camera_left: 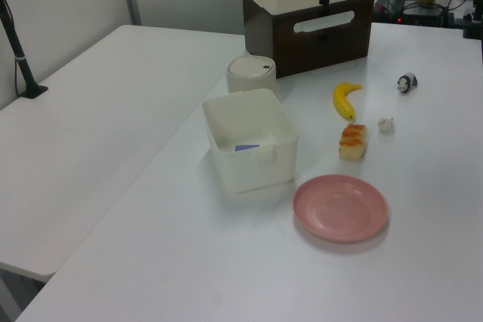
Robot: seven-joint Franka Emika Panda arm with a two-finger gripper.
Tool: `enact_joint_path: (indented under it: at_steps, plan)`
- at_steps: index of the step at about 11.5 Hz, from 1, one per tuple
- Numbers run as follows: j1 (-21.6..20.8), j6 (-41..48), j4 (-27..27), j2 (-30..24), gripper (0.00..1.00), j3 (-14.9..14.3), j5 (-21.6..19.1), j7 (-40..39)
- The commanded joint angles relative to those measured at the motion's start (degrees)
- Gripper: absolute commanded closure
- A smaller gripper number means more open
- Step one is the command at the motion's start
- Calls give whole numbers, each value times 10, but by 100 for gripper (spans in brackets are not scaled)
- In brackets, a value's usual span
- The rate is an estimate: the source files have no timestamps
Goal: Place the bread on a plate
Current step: 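Move the open gripper toward the glazed bread roll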
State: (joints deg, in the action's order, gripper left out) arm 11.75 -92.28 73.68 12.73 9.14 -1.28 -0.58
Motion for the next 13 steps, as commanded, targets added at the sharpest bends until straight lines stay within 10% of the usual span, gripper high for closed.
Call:
enact_joint_path:
  at_steps: [1, 13]
  plan:
    - [0, 22, 14, -13, 0, 3, -13, -14]
    - [-61, 53, 129, -14, 0, 64, 144, -92]
